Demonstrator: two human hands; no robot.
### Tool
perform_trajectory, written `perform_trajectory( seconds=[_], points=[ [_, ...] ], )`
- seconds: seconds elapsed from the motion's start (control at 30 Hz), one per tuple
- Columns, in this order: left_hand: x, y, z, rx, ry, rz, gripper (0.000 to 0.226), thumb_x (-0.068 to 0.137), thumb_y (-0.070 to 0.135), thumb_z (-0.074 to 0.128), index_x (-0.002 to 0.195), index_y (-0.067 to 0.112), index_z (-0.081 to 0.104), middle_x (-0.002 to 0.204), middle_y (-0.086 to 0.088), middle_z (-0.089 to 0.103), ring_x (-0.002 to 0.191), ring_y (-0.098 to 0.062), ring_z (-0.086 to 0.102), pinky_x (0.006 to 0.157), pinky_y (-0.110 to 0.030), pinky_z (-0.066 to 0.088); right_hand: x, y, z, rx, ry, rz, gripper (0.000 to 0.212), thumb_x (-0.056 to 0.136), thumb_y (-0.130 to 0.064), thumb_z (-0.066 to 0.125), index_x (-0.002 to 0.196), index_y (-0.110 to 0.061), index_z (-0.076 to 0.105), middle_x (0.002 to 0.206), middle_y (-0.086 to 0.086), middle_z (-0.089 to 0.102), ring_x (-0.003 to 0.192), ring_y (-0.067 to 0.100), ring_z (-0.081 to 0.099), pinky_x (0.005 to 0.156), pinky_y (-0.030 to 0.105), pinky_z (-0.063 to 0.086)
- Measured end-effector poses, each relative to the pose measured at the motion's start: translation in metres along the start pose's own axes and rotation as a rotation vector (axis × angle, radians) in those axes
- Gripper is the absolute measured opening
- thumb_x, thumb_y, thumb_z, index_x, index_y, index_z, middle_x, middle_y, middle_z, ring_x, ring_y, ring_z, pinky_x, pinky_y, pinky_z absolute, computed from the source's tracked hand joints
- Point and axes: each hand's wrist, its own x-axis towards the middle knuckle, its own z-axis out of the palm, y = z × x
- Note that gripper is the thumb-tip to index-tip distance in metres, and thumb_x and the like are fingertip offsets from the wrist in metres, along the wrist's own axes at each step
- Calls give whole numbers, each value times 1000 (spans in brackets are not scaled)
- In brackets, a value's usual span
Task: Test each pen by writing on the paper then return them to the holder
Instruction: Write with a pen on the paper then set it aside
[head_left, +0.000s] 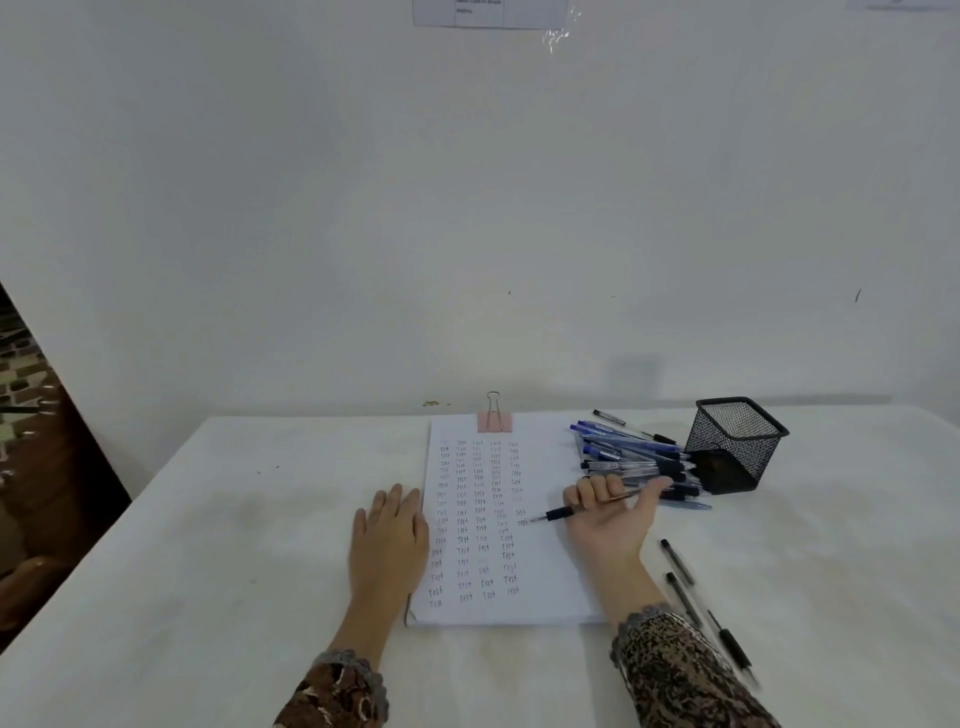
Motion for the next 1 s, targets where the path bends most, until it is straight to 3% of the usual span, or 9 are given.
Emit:
perform_trajectory(
  seconds=[0.1, 0.23, 0.33, 0.4, 0.53, 0.67, 0.77, 0.87, 1.0],
  points=[
    [0, 0, 0, 0, 9, 3, 46, 100, 27, 23, 145, 21, 26, 155, -1, 19, 144, -19, 12, 117, -39, 9, 6, 5, 1, -108, -16, 16, 48, 90, -50, 43, 66, -15, 65, 55, -3, 48, 47, 11, 42, 51, 21, 37],
    [0, 0, 0, 12, -3, 3, 46, 100, 28, 22, 145, 22, 24, 155, -1, 17, 144, -18, 11, 117, -39, 8, 7, 9, 0, -314, -11, 117, 66, 93, -59, 25, 90, -6, 65, 68, 8, 63, 50, 14, 59, 51, 21, 52],
    [0, -1, 0, 34, -17, 7, 46, 100, 29, 20, 146, 22, 21, 156, 0, 15, 144, -18, 9, 117, -39, 8, 2, 12, 5, -397, -105, 164, 30, 78, -32, 69, 71, -4, 59, 70, 12, 65, 58, 20, 69, 54, 20, 57],
    [1, -1, 0, 48, -34, 9, 47, 100, 29, 18, 147, 22, 18, 156, 2, 12, 144, -18, 8, 117, -39, 6, 2, 13, 4, -417, -173, 167, 30, 56, -13, 85, 66, -6, 57, 67, 9, 65, 59, 19, 69, 56, 19, 56],
    [0, -1, 0, 42, -54, 38, 48, 100, 29, 17, 148, 24, 12, 156, 9, 12, 144, -16, 6, 118, -38, 5, 3, 10, 5, -381, -142, 204, 16, 91, -2, 49, 78, -1, 58, 69, 12, 68, 62, 20, 69, 56, 21, 56],
    [0, -1, -1, 36, -56, 50, 49, 100, 28, 18, 148, 24, 8, 155, 11, 13, 144, -16, 7, 118, -39, 5, 0, 15, 8, -834, -170, 30, 21, 87, 11, 52, 77, -8, 48, 53, 8, 59, 44, 11, 57, 44, 16, 45],
    [-1, -1, -2, 28, -52, 47, 49, 100, 28, 17, 148, 25, 6, 155, 12, 15, 144, -16, 7, 117, -39, 5, 1, 21, 0, -1130, -226, -197, 39, 83, 15, 53, 61, -13, 38, 59, 1, 42, 51, 12, 44, 51, 20, 36],
    [-1, -1, -2, 35, -52, 46, 49, 100, 28, 18, 148, 26, 9, 154, 12, 16, 144, -16, 7, 118, -39, 5, -5, 27, 0, -1200, -206, -309, 56, 70, 24, 48, 49, -22, 23, 60, -2, 26, 51, 5, 27, 56, 16, 26],
    [-1, -1, -1, 41, -57, 46, 48, 100, 28, 18, 148, 26, 12, 154, 13, 16, 144, -16, 7, 117, -39, 4, -11, 31, 4, -1229, -234, -265, 52, 68, 26, 43, 52, -19, 22, 56, -2, 22, 43, 0, 22, 46, 11, 25]
  ],
)
